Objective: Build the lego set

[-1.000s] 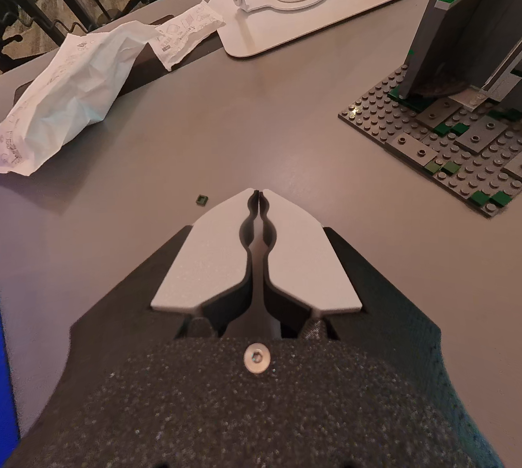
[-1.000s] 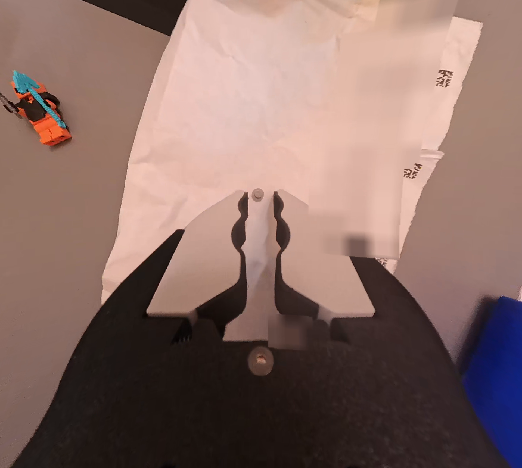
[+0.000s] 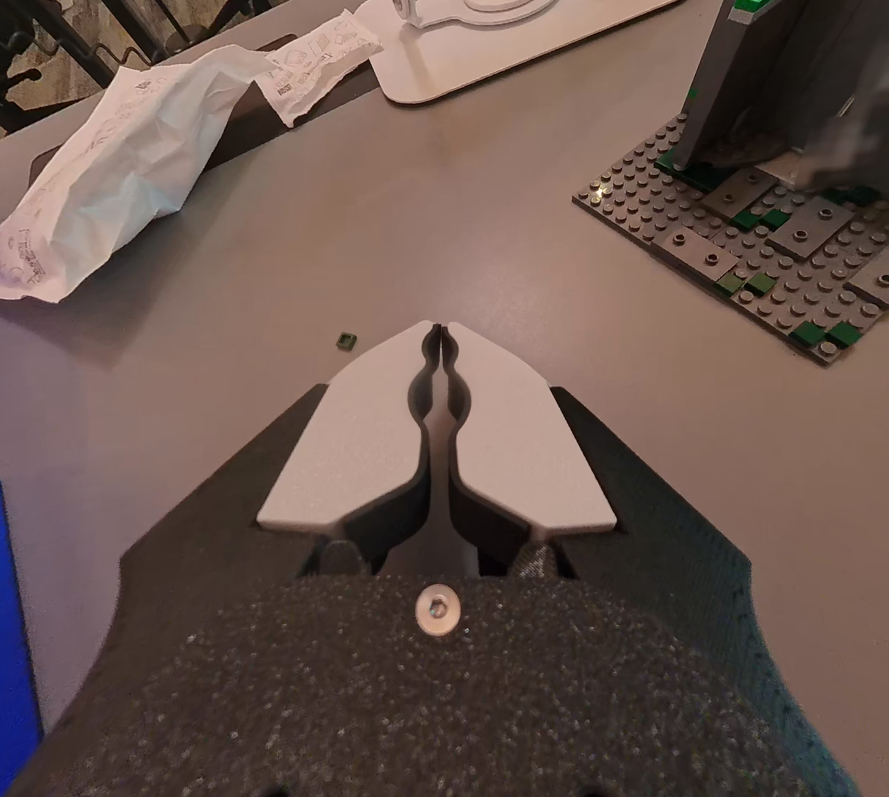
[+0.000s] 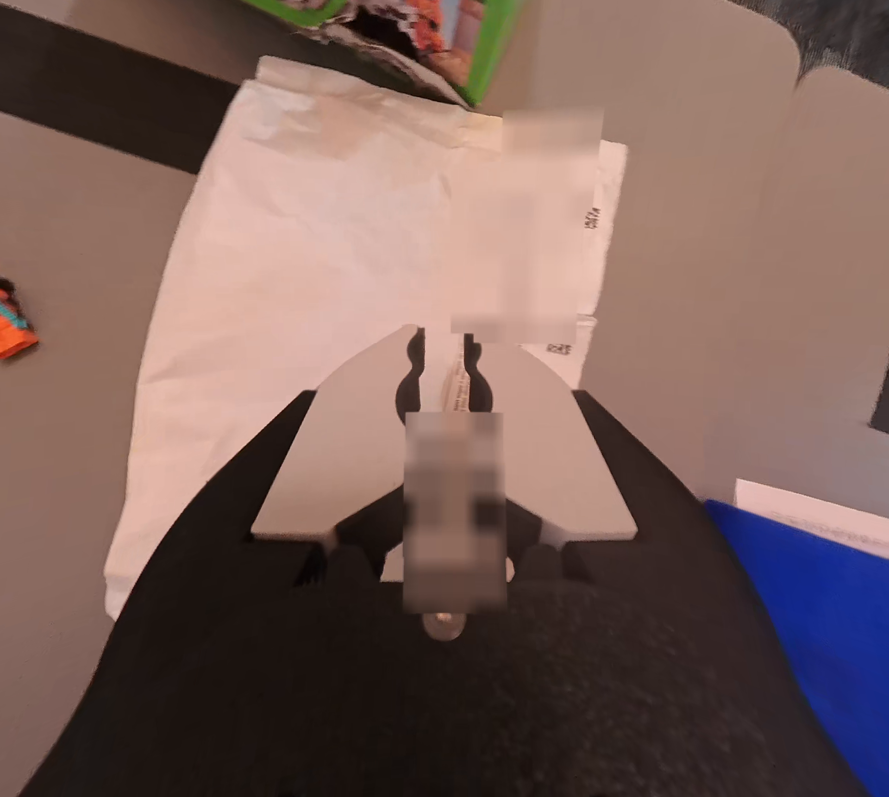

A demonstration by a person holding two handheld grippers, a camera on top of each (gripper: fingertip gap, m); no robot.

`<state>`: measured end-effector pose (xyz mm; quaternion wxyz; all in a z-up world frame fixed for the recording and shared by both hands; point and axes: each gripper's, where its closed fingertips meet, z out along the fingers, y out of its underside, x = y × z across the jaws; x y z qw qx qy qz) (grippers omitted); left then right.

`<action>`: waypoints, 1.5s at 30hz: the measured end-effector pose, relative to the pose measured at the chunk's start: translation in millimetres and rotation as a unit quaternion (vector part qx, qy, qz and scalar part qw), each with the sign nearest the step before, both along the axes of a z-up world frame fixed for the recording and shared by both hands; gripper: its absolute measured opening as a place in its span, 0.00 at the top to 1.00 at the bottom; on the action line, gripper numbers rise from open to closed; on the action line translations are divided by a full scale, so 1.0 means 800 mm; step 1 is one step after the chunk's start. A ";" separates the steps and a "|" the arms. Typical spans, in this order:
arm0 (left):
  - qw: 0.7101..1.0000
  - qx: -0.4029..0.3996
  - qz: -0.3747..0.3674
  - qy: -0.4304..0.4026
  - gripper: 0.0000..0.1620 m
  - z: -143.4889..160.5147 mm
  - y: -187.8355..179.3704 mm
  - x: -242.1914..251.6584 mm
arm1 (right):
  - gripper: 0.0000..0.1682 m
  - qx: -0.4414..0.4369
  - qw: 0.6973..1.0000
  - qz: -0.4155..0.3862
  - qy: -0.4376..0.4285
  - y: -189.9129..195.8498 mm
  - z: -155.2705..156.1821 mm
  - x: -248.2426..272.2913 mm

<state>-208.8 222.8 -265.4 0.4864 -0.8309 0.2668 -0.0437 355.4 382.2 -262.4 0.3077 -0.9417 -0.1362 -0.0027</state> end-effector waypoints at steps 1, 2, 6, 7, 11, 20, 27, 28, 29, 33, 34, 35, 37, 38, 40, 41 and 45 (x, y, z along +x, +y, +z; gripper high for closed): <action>1.000 0.000 0.001 0.000 1.00 0.000 0.000 -0.001 | 0.91 -0.001 1.000 -0.010 0.007 0.002 0.001 0.008; 1.000 -0.001 0.002 0.000 1.00 0.000 0.000 -0.002 | 0.91 -0.003 1.000 -0.019 0.012 0.003 0.002 0.016; 1.000 -0.005 0.002 -0.002 1.00 -0.003 0.001 -0.002 | 0.90 -0.014 0.999 -0.037 0.031 0.001 0.003 0.036; 1.000 -0.005 0.001 -0.002 1.00 -0.004 0.001 -0.001 | 0.91 -0.016 0.999 -0.038 0.033 0.001 0.002 0.037; 1.000 -0.007 -0.005 0.003 1.00 -0.006 0.000 0.002 | 0.91 -0.040 0.998 -0.022 0.034 -0.003 -0.013 0.031; 1.000 -0.006 -0.005 0.003 1.00 -0.005 0.000 0.001 | 0.91 -0.065 0.997 0.008 0.050 -0.009 -0.036 0.002; 1.000 -0.007 -0.008 0.003 1.00 -0.006 0.000 0.002 | 0.93 -0.068 0.997 0.005 0.040 -0.013 -0.044 0.006; 1.000 -0.007 -0.007 0.002 1.00 -0.006 0.000 0.002 | 0.94 -0.068 0.997 0.005 0.040 -0.012 -0.045 0.006; 1.000 -0.007 -0.007 0.002 1.00 -0.006 0.000 0.002 | 0.95 -0.067 0.997 0.005 0.038 -0.012 -0.045 0.006; 1.000 -0.006 -0.008 0.004 1.00 -0.006 0.000 0.002 | 0.98 -0.071 0.997 0.005 0.035 -0.011 -0.046 0.005; 1.000 -0.007 -0.008 0.003 1.00 -0.006 0.000 0.002 | 0.98 -0.072 0.997 0.005 0.033 -0.012 -0.046 0.005; 1.000 -0.007 -0.008 0.002 1.00 -0.006 0.000 0.002 | 0.98 -0.072 0.997 0.005 0.032 -0.012 -0.046 0.005; 1.000 -0.007 -0.008 0.002 1.00 -0.006 0.000 0.002 | 0.98 -0.072 0.997 0.004 0.032 -0.013 -0.045 0.006; 1.000 -0.007 -0.009 0.002 1.00 -0.006 0.000 0.002 | 0.98 -0.071 0.997 0.004 0.035 -0.013 -0.044 0.005; 1.000 -0.006 -0.010 0.002 1.00 -0.006 0.000 0.003 | 0.98 -0.066 0.997 0.004 0.041 -0.012 -0.039 0.006; 1.000 -0.006 -0.010 0.002 1.00 -0.006 0.000 0.003 | 0.98 -0.063 0.997 0.004 0.046 -0.012 -0.037 0.005; 1.000 -0.006 -0.011 0.001 1.00 -0.005 -0.001 0.003 | 0.99 -0.052 0.996 0.006 0.068 -0.011 -0.025 0.004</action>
